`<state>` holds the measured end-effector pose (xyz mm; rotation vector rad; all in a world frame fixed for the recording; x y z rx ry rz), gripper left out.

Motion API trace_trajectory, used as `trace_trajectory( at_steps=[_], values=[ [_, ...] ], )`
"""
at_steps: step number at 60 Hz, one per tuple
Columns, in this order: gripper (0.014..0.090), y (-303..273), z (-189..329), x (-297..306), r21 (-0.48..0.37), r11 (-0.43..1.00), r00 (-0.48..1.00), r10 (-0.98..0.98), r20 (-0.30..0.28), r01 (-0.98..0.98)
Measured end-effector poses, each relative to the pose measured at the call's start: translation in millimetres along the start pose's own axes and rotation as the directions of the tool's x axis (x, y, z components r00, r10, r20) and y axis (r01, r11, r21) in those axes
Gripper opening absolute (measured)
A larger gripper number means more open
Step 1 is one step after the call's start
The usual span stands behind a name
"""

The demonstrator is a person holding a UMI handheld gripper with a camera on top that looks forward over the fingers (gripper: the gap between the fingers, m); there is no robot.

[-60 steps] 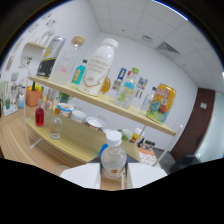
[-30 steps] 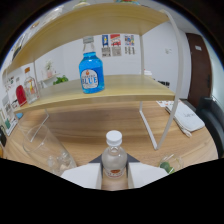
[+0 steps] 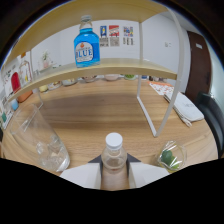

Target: Make me a cup of Mojito.

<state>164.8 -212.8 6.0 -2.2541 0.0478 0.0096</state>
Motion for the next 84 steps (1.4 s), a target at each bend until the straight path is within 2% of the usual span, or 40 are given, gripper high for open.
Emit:
trace_trajectory(
  at_steps=[6, 9, 12, 16, 26, 34, 50, 58, 67, 84],
  values=[
    [0.0511, 3.5, -8.8, 4.4, -0.013, 1.0, 1.0, -0.009, -0.02, 0.009],
    [0.0671, 3.3, -17.4, 3.8, -0.026, 1.0, 1.0, -0.001, -0.019, 0.001],
    [0.0788, -5.8, -30.1, 0.5, -0.002, 1.0, 1.0, 0.013, -0.006, -0.013],
    [0.0849, -19.6, -52.0, -0.9, 0.033, 0.999, 1.0, 0.018, -0.016, -0.018],
    [0.0853, -46.9, -109.4, -13.2, 0.121, 0.992, 0.998, -0.026, -0.052, 0.032],
    [0.0852, -53.7, -153.6, -44.3, 0.163, 0.985, 0.998, -0.04, -0.047, 0.047],
    [0.0858, -19.2, -190.1, -112.8, 0.15, 0.988, 0.999, -0.029, -0.039, 0.035],
    [0.0862, -25.3, -205.8, -151.5, 0.165, 0.986, 1.0, -0.019, -0.018, 0.021],
    [0.0861, -70.2, -233.4, -206.5, 0.233, 0.972, 1.0, -0.005, 0.025, -0.001],
    [0.0859, -197.7, -272.9, -296.4, 0.389, 0.921, 0.995, -0.02, 0.097, -0.02]
  ],
)
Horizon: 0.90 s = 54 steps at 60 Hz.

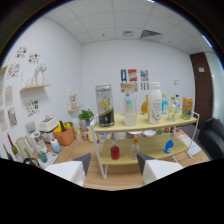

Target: Make me a cup of Mojito.

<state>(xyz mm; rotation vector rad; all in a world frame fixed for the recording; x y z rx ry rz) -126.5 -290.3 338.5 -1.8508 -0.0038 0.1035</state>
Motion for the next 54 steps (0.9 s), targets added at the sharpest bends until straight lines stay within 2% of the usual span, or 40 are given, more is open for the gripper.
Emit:
trace_trajectory(
  at_steps=[9, 18, 37, 47, 50, 54],
  values=[
    [0.0862, -49.4, 31.0, -24.2, 0.077, 0.997, 1.0, -0.015, 0.022, 0.013],
    [0.086, -81.1, 73.5, -29.8, 0.118, 0.992, 0.999, -0.038, -0.005, 0.039],
    [0.085, -110.9, 160.0, -24.5, 0.093, 0.995, 0.998, -0.029, -0.055, 0.034],
    [0.0629, -114.1, 180.0, -27.9, 0.089, 0.994, 0.996, -0.057, -0.072, 0.063],
    [0.0545, -117.9, 179.6, -20.8, 0.101, 0.993, 0.993, -0.057, -0.102, 0.067],
    [0.0539, -117.2, 180.4, -21.0, 0.105, 0.994, 0.995, -0.029, -0.092, 0.039]
  ],
)
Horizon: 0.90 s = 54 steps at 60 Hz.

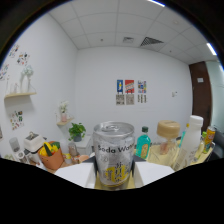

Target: Make me a cup of Mojito.

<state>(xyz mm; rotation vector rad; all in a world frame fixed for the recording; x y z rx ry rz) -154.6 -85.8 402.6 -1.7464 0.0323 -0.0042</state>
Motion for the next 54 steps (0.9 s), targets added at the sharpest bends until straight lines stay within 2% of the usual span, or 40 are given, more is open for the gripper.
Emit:
trace_trajectory(
  at_steps=[6, 16, 33, 43, 54],
  values=[
    [0.0531, 0.3, -0.7, -0.1, -0.004, 1.0, 1.0, -0.002, 0.0, 0.002],
    [0.052, 0.7, -13.1, -7.7, -0.018, 1.0, 0.999, 0.01, 0.051, -0.009],
    [0.052, 2.6, -84.5, 6.5, 0.032, 0.999, 0.997, -0.002, 0.073, -0.001],
    [0.0518, 44.4, -116.4, 37.0, 0.012, 1.0, 0.999, 0.002, 0.048, -0.003],
    [0.0519, 124.0, -124.0, 69.1, -0.071, 0.997, 0.999, 0.034, 0.023, -0.033]
  ],
)
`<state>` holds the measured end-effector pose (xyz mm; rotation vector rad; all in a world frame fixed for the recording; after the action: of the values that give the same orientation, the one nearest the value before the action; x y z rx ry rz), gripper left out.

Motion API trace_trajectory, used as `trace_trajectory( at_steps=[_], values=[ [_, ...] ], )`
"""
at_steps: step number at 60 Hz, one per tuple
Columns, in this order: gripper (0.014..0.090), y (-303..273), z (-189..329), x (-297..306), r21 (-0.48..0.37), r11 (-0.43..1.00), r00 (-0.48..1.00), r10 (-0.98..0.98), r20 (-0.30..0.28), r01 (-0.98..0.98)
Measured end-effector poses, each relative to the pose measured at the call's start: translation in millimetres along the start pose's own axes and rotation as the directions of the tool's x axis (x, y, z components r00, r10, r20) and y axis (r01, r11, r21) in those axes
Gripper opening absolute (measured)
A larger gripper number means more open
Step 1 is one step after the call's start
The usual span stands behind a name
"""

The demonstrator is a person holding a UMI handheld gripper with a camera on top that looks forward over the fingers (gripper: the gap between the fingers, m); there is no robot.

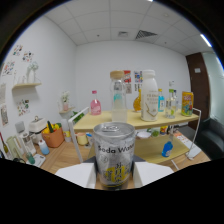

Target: Make me a cup of Mojito.

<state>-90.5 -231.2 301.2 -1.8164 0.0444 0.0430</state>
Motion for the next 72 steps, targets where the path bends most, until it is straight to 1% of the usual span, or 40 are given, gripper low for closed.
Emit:
trace_trajectory(
  at_steps=[8, 11, 18, 28, 32, 37, 46, 55, 61, 66, 72],
  values=[
    [0.0519, 50.3, 12.1, 16.5, -0.045, 0.998, 0.999, 0.033, 0.009, -0.032],
    [0.052, 66.4, 17.8, 17.3, -0.064, 0.995, 0.996, 0.082, 0.032, -0.08],
    [0.052, 87.2, 29.2, 23.1, -0.103, 0.957, 0.958, 0.279, 0.066, -0.272],
    [0.052, 90.8, 38.7, 26.0, -0.139, 0.817, 0.808, 0.575, 0.132, -0.559],
    [0.0519, 87.4, 39.9, 29.3, -0.16, 0.713, 0.697, 0.702, 0.149, -0.683],
    [0.0519, 81.7, 43.3, 35.7, -0.183, 0.532, 0.508, 0.845, 0.166, -0.827],
    [0.0517, 76.0, 45.1, 47.5, -0.244, 0.186, 0.146, 0.974, 0.17, -0.952],
    [0.0516, 67.3, 42.5, 64.5, -0.29, -0.148, -0.2, 0.966, 0.161, -0.945],
    [0.0517, 64.0, 44.7, 67.0, -0.311, -0.313, -0.373, 0.915, 0.154, -0.897],
    [0.0517, 58.3, 44.3, 73.5, -0.33, -0.404, -0.47, 0.869, 0.153, -0.853],
    [0.0516, 56.7, 46.0, 74.6, -0.337, -0.442, -0.511, 0.847, 0.149, -0.831]
  ],
)
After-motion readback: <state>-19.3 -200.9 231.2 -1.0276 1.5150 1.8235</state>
